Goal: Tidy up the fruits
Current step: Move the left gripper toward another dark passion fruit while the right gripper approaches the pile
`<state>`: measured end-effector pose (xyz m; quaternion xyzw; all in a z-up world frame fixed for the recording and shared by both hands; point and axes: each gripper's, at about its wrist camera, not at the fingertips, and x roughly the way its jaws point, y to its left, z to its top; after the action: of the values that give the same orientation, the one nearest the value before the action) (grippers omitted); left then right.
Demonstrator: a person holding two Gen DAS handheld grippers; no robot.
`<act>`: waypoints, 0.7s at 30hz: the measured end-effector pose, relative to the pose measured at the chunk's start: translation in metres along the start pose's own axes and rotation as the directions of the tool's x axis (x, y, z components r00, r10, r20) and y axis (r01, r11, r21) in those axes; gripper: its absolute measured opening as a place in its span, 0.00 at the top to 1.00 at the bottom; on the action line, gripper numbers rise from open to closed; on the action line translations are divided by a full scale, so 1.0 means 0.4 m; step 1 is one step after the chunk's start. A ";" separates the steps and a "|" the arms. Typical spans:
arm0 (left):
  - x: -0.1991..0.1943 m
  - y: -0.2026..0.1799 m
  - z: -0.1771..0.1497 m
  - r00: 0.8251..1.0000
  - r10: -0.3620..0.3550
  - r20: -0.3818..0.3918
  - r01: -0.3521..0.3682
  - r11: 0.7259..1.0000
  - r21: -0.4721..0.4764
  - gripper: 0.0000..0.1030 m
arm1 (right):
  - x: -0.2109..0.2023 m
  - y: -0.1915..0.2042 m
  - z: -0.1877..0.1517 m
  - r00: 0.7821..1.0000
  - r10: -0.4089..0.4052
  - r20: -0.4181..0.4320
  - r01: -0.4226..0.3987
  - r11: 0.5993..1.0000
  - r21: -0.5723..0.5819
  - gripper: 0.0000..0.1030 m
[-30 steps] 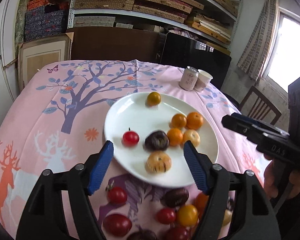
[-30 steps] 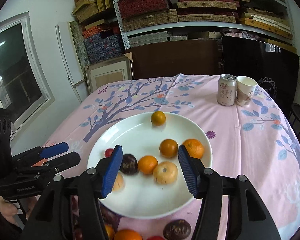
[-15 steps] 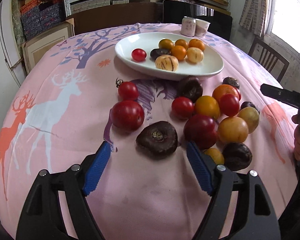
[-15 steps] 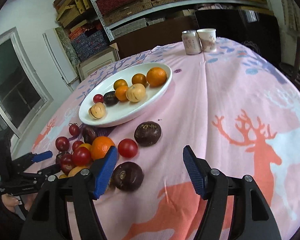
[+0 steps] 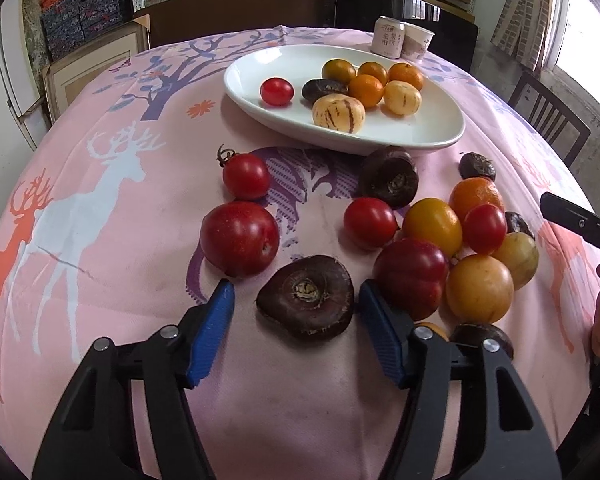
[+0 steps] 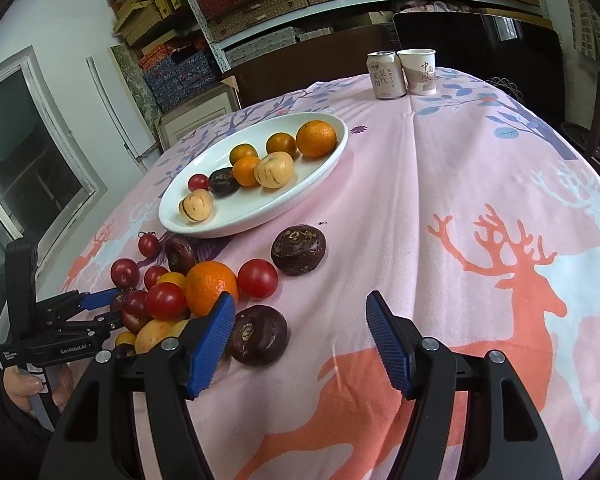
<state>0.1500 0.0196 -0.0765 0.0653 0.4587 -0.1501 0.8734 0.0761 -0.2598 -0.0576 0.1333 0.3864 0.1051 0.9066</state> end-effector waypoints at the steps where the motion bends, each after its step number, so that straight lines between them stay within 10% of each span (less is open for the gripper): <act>1: -0.001 0.000 -0.001 1.000 0.000 0.003 0.000 1.000 0.000 0.51 | 0.000 0.005 -0.002 1.000 0.001 -0.003 -0.001 1.000 -0.011 0.33; 21: -0.047 0.036 -0.009 0.994 -0.052 0.100 0.060 0.995 -0.080 0.57 | -0.007 0.054 -0.026 1.000 0.015 -0.017 -0.017 0.995 -0.102 0.34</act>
<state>0.1417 0.0379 -0.0635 0.0086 0.4230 -0.1583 0.8922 0.0647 -0.2384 -0.0559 0.0889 0.3869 0.1332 0.9081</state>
